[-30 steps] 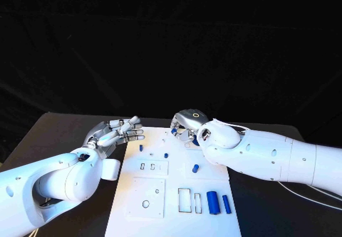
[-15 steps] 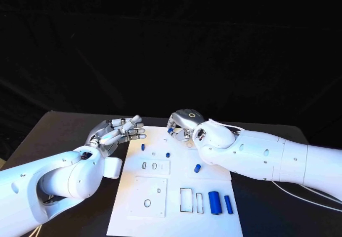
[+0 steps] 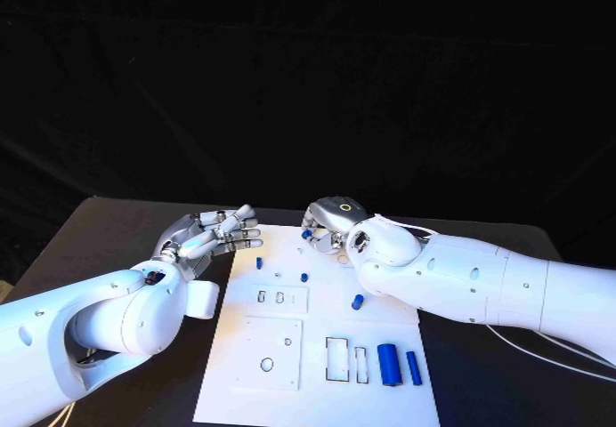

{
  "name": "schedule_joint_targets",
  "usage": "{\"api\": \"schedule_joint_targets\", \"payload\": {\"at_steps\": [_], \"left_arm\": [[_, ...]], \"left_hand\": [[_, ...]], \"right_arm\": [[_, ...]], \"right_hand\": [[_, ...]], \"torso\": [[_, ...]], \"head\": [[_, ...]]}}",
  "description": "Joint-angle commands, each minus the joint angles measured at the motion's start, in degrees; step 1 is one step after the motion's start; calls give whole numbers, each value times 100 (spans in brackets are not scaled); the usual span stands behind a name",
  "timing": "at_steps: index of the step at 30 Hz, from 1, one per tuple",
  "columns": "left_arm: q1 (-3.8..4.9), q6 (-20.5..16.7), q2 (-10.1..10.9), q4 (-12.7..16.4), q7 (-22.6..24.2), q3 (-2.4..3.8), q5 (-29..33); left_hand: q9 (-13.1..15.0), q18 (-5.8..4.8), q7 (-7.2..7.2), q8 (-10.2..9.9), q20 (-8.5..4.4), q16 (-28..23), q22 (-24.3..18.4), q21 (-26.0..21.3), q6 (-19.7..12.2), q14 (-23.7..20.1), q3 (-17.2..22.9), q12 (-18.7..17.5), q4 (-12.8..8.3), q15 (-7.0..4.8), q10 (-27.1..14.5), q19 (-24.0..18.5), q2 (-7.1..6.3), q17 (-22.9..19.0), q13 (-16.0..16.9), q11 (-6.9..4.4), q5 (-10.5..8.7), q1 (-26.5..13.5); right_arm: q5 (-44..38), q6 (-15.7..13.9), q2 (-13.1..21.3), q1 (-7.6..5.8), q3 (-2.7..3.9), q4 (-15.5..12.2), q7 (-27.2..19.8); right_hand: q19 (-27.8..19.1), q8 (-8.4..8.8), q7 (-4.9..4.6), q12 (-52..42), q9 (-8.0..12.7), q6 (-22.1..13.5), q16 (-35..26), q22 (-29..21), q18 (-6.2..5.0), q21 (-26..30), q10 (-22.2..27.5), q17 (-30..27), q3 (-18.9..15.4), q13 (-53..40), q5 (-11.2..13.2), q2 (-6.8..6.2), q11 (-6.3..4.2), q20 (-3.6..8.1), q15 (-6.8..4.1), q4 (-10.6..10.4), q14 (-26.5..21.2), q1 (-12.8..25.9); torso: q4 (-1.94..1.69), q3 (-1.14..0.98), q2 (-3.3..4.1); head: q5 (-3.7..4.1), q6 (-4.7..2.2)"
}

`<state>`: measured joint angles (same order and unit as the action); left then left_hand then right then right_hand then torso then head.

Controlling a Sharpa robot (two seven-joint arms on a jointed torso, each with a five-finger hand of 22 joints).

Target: Assemble the parts on the task board

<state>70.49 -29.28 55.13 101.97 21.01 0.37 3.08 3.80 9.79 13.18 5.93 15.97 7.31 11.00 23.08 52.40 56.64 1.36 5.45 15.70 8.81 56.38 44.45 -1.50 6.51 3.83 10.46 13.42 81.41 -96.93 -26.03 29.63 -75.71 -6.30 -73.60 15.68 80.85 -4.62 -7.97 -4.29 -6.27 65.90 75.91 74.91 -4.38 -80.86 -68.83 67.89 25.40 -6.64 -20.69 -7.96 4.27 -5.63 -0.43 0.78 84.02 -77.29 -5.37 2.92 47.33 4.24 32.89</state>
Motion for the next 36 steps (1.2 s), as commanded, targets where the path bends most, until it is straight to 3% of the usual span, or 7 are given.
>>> {"api": "schedule_joint_targets", "payload": {"at_steps": [1,12,17,22,25,30,36], "left_arm": [[16,111,-15,15,55,6,7],[21,120,-20,18,42,6,7],[23,127,-21,15,32,6,7],[24,118,-19,12,36,6,8],[25,99,-14,11,56,6,28],[25,99,0,7,59,5,44],[25,125,9,3,57,5,49]], "left_hand": [[-2,51,41,-32,14,-35,9,40,2,-36,-22,-25,-10,12,3,-48,8,-10,-2,46,-23,71],[-2,50,41,-33,15,-37,9,40,2,-37,-22,-26,-11,12,3,-49,8,-10,-2,47,-23,73],[-2,50,41,-33,15,-37,9,40,2,-37,-22,-26,-11,12,3,-49,8,-10,-2,47,-23,73],[-2,50,42,-37,16,-44,9,41,3,-41,-22,-29,-14,14,3,-54,9,-10,-1,47,-23,78],[-1,49,44,-42,18,-51,9,43,3,-43,-25,-33,-5,16,2,-60,16,-10,-1,49,-24,69],[-1,49,44,-44,18,-55,10,44,4,-43,-26,-35,-1,16,3,-63,21,-10,-1,50,-24,64],[0,49,42,-45,19,-56,10,44,6,-41,-25,-35,-2,16,6,-65,25,-9,0,49,-24,67]], "right_arm": [[-18,80,-22,10,-5,25,-12],[-13,65,-88,9,-4,122,0],[-21,51,-109,8,-4,148,-22],[-22,10,-97,7,-5,119,-37],[-22,-45,-60,7,-5,67,-40],[-5,-148,180,3,-4,-198,-20],[398,-252,862,-14,41,-873,-21]], "right_hand": [[1,4,-6,-13,-13,34,14,62,109,-3,-48,-8,28,3,-16,-44,7,-16,14,5,224,28],[-50,56,-37,31,-2,-45,-23,10,95,35,18,-86,65,29,38,-95,35,-30,34,-21,198,86],[-194,120,-138,74,81,-416,-137,-171,52,169,279,-286,98,104,209,-221,123,-91,116,-80,139,199],[-351,116,-127,57,165,-778,-270,-382,-2,334,503,-506,0,159,310,-353,156,-136,141,-130,79,288],[-388,99,-134,25,174,-825,-299,-431,-15,386,567,-564,-123,168,468,-369,163,-146,145,-165,69,306],[-373,56,-119,-33,153,-738,-293,-412,-13,387,527,-573,-177,157,458,-330,149,-143,135,-186,74,275],[-172,-18,-124,-320,106,-521,-88,-126,50,202,38,-306,-234,47,335,-318,75,-110,87,-293,153,333]], "torso": [[-5,6,1],[-5,7,3],[-8,10,1],[-6,9,1],[0,6,2],[11,1,0],[59,-19,-22]], "head": [[8,10],[3,4],[4,3],[-1,-3],[-7,-3],[6,-8],[38,-39]]}}
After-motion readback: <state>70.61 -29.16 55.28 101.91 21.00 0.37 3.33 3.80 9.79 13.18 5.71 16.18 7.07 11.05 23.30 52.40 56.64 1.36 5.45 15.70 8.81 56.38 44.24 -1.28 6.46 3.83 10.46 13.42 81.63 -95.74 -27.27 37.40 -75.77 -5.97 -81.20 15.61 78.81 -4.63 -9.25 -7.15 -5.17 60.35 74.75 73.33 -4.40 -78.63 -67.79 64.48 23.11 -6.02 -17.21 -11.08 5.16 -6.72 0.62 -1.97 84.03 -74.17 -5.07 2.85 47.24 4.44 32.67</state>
